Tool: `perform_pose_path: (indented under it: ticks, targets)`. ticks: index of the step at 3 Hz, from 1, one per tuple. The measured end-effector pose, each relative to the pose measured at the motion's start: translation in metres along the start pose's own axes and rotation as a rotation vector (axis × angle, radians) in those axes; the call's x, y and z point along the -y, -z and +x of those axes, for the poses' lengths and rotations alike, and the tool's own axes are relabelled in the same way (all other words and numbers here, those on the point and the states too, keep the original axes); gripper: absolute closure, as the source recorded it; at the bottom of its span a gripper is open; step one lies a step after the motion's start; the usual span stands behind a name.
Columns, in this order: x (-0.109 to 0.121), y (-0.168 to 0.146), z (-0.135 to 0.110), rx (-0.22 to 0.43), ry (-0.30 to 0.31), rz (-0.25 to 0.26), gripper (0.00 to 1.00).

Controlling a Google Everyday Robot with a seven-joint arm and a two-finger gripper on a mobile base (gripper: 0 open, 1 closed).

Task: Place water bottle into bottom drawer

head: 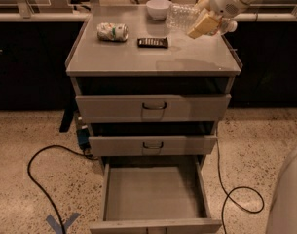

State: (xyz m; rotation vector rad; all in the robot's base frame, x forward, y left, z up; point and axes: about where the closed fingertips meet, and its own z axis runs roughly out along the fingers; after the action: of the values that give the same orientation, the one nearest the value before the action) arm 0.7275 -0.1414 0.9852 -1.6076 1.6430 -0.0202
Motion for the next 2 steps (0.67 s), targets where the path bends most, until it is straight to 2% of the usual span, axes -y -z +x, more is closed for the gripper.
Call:
perform_pose_path:
  ticks: [1,2]
  targets:
    - [-0.014,-0.005,-0.002,0.015,-0.019,-0.019,1.0]
    - [-0.042,0.016,-0.015,0.052,-0.069,-0.005,1.0]
